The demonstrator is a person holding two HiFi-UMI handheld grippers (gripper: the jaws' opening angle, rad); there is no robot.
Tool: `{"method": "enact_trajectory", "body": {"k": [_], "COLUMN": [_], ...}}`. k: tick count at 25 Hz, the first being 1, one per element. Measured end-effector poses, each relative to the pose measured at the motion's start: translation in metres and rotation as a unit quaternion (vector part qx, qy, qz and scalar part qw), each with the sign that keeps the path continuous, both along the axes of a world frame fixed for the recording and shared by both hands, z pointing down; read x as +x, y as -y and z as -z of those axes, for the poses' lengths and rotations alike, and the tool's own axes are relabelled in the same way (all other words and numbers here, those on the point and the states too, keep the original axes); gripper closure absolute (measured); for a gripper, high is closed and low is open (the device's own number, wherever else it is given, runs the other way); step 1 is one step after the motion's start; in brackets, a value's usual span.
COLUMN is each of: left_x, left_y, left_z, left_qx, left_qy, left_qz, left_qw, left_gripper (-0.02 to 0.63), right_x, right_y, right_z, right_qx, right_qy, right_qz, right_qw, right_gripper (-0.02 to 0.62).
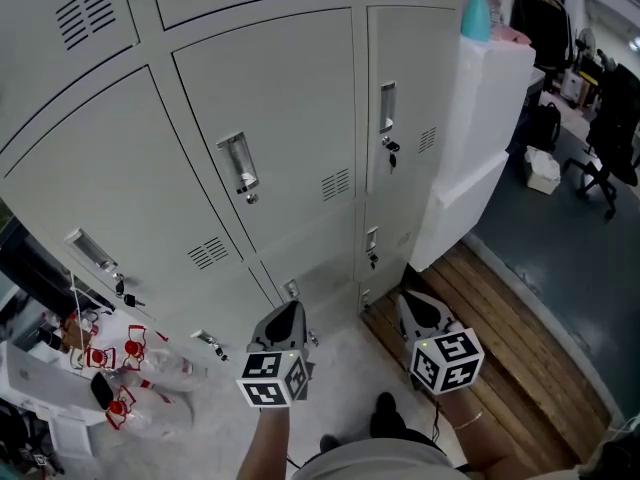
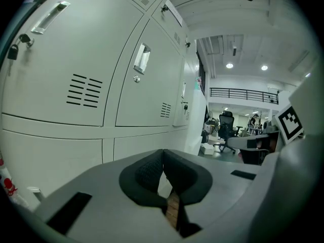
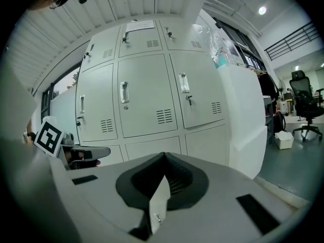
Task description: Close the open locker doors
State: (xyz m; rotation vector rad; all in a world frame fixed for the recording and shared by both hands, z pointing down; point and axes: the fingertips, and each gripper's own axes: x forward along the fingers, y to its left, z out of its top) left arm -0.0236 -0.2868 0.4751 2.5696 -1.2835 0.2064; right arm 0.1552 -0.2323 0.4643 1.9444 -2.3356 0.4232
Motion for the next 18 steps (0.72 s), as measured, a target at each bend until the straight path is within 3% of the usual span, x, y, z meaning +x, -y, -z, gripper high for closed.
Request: {"method": "enact_trajectory", "body": {"k": [18], "left_x": [0.0019], "left_y": [0.0058], "left_z": [-0.0025], "left_qx": [-0.001], "left_qy": [0.000], "left_qz": [0.012], "left_qw": [0.9999], "left_gripper": [0.584], "right_x": [0.0021], "right_y": [0.0049], "right_z": [0.0028], "right_qx": [0.006], "right_qy": [-0.003], "right_qz": [0.011], "right_qw": [1.000], "right_gripper": [0.598]}}
